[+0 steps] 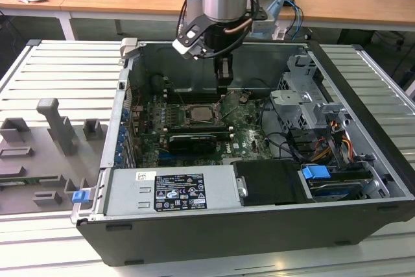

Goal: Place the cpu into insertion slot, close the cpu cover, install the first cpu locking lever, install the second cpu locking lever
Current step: 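Close the cpu cover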

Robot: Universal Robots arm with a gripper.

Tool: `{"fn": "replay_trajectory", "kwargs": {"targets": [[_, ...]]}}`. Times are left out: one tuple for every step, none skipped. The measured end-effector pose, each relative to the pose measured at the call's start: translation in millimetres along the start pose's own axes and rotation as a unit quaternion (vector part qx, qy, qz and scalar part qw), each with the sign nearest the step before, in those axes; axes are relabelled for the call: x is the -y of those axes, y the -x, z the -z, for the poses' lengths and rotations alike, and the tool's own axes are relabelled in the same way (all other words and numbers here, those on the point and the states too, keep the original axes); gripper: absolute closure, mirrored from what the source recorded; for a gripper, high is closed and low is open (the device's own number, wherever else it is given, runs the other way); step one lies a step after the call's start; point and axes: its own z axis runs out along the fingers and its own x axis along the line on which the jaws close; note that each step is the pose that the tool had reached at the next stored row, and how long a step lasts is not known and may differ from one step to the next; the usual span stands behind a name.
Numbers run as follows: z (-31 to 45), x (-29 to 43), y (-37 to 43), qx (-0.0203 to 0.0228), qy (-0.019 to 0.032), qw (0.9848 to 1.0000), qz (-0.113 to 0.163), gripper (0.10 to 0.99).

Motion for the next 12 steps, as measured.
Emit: {"fn": "replay_trajectory", "kwargs": {"targets": [[0.0,-0.5,0.0,0.0,0.0,1.0,0.0,0.98],[-0.1,-1.0,0.0,0.0,0.0,1.0,0.0,0.98],[-0.1,-1.6,-0.1,0.0,0.0,1.0,0.0,0.98],[-0.2,-2.1,-0.1,0.0,0.0,1.0,0.0,0.98],[-0.2,-2.5,-0.1,0.0,0.0,1.0,0.0,0.98],[-0.2,-2.8,-0.1,0.0,0.0,1.0,0.0,0.98],[-0.3,-3.3,-0.1,0.0,0.0,1.0,0.0,0.98],[-0.3,-3.7,-0.1,0.0,0.0,1.0,0.0,0.98],[-0.5,-5.7,-0.2,0.0,0.0,1.0,0.0,0.98],[-0.8,-9.3,-0.4,0.0,0.0,1.0,0.0,0.98],[-1.0,-11.4,-0.5,0.0,0.0,1.0,0.0,0.98],[-1.0,-12.0,-0.5,0.0,0.0,1.0,0.0,0.98]]}}
